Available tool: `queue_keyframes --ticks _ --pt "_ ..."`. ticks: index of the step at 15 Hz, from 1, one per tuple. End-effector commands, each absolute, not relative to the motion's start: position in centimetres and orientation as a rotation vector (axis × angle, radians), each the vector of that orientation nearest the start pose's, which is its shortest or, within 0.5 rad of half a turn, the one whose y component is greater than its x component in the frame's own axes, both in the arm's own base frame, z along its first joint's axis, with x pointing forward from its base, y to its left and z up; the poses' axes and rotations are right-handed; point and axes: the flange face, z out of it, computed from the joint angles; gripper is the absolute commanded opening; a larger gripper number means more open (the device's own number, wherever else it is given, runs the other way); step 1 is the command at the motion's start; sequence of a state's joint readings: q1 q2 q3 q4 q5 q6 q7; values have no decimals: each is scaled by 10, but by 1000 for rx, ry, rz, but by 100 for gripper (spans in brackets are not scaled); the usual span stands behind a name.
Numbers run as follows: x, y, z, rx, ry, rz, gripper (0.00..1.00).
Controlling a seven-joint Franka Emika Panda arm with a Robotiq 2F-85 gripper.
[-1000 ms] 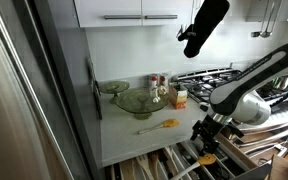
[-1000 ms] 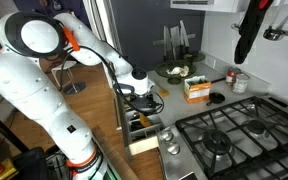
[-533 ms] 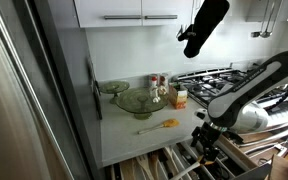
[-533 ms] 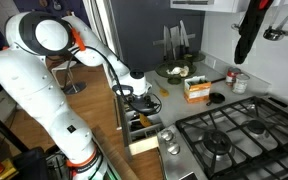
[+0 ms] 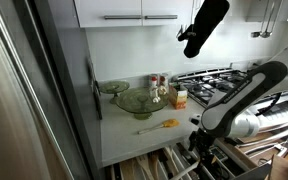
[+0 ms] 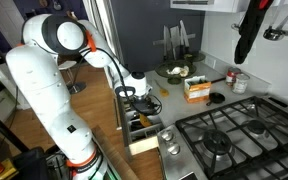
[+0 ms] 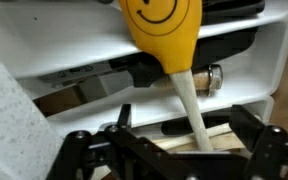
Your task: Open the top left drawer, put the bigger orange spatula in the drawer and then close the drawer
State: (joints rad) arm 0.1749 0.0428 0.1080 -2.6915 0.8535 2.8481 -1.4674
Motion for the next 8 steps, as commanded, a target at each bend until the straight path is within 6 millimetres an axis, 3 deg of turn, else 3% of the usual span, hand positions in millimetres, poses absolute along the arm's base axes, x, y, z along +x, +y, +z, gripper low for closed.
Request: queue_keyframes --ticks 1,5,8 --pt "415 83 205 -2623 -1351 -306 100" --pt "427 85 193 -2622 -1367 -245 99" --pt "432 85 185 -2620 -1374 -201 86"
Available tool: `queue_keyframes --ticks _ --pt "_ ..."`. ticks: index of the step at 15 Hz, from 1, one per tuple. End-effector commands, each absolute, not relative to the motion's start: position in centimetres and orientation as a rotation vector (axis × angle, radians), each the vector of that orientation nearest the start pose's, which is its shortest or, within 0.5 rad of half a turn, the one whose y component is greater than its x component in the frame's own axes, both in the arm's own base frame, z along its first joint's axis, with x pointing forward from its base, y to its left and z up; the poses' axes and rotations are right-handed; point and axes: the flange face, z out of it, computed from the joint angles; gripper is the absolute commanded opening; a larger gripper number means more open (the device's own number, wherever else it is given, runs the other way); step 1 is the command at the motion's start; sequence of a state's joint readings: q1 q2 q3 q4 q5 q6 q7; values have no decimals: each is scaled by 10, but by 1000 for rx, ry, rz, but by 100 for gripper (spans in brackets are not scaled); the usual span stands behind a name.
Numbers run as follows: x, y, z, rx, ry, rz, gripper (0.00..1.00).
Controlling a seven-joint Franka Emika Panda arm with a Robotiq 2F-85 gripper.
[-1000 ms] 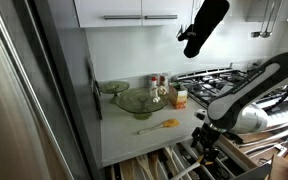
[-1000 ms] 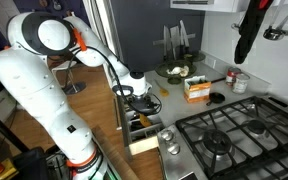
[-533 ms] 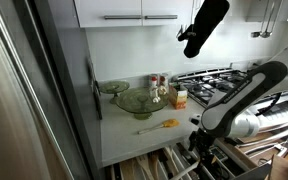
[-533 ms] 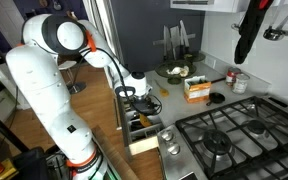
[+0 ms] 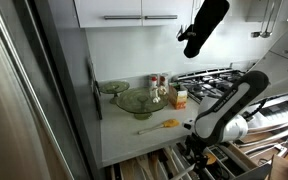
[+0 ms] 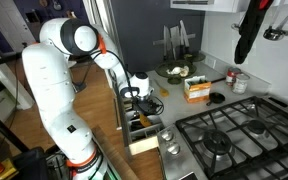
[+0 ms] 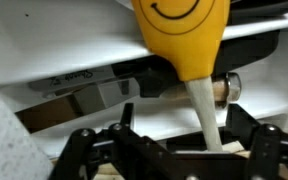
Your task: Open the top left drawer, put the bigger orange spatula in the drawer and then close the drawer
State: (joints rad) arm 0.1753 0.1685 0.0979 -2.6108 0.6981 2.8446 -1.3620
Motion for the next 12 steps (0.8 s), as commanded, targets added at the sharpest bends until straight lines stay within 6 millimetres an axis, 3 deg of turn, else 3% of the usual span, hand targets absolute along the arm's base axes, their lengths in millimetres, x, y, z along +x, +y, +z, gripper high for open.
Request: queue_keyframes --ticks 1,3,5,11,12 --pt "433 84 184 -2619 -1374 -188 85" --pt "434 84 181 -2615 -1372 -166 61" --pt "434 83 186 -2609 -1373 -146 53" --pt "429 74 211 -2625 -1359 -119 4" --pt "428 74 215 -2620 -1358 -113 3"
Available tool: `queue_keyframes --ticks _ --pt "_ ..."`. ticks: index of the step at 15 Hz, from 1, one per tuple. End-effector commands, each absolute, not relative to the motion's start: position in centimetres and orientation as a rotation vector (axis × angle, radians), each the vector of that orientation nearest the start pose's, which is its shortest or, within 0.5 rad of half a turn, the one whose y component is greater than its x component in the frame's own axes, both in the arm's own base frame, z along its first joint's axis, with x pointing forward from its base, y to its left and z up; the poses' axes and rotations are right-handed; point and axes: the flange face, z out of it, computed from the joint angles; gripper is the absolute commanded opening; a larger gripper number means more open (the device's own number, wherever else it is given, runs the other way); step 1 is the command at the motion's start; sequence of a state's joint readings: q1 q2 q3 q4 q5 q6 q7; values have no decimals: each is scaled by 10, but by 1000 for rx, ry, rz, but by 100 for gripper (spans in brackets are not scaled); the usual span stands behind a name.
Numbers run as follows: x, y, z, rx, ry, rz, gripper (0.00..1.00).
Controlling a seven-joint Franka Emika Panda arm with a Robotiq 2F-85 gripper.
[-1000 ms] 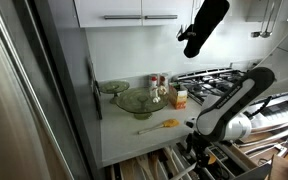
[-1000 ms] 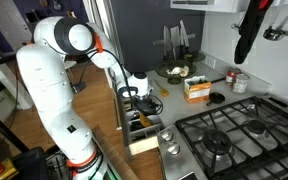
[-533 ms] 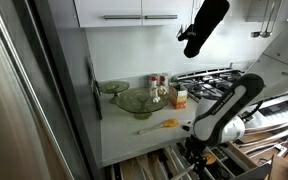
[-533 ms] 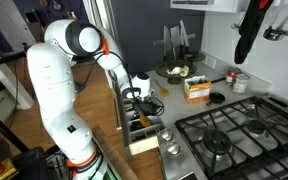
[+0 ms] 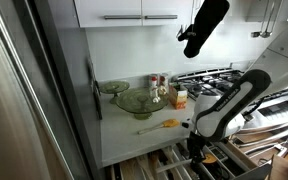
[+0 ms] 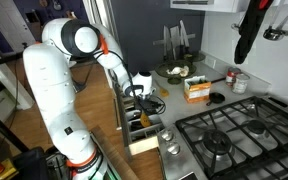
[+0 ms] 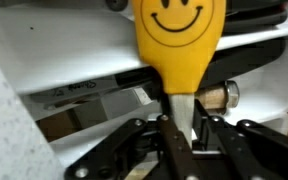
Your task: Open the top left drawer, put the bigger orange spatula in the drawer and then close the drawer
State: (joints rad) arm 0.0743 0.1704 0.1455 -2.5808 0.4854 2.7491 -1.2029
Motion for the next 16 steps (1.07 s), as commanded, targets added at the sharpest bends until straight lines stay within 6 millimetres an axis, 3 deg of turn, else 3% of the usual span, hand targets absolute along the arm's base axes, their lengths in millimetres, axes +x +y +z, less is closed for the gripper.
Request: queue_keyframes --ticks 1,9,14,16 --pt "427 75 219 -2622 -1351 -103 6" --pt "409 94 258 -2600 -1183 76 6" --pt "398 101 273 -2614 -997 204 6" --pt "404 112 272 -2645 -903 196 6"
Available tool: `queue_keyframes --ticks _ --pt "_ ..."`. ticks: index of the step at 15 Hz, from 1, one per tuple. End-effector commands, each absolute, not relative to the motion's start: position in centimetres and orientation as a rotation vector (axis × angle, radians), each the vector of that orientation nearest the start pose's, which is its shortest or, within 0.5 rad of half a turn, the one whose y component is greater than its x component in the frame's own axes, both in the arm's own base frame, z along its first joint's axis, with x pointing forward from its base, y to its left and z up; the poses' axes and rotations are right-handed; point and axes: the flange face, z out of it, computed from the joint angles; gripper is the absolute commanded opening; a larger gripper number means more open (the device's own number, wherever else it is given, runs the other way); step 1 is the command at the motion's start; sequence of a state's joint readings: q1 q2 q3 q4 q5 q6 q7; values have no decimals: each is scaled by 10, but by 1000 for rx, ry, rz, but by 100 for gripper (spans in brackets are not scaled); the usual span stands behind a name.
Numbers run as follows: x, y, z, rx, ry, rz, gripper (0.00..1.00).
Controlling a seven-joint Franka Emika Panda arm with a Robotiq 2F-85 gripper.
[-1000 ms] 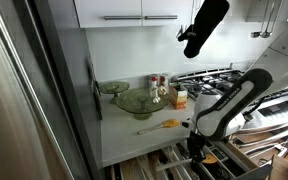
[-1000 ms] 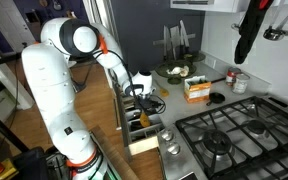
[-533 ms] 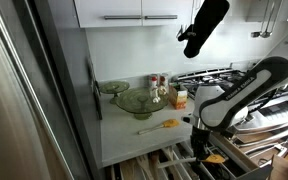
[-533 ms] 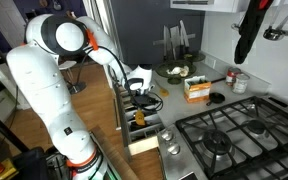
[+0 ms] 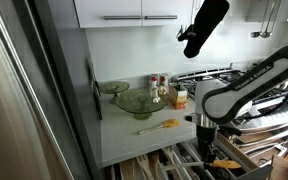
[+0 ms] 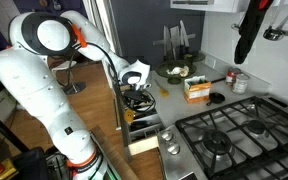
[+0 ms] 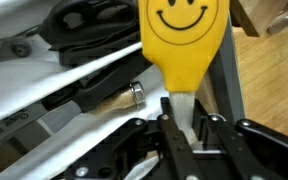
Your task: Open the top left drawer, put the bigger orange spatula in the drawer and then close the drawer
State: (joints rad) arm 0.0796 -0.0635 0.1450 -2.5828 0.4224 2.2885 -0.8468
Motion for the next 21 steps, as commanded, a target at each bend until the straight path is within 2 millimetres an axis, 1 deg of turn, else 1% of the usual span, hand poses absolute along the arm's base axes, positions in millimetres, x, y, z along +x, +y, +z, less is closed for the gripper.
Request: queue_keyframes --ticks 1,5,8,12,16,21 --pt "406 114 272 -2664 -847 176 6" --pt "414 122 266 -2763 -624 66 6" --pt "418 123 259 -2843 -506 12 6" --pt "418 123 242 -2929 -346 54 6" --pt "418 123 231 -2965 -193 85 6" --pt "427 126 229 -2965 -34 -20 6"
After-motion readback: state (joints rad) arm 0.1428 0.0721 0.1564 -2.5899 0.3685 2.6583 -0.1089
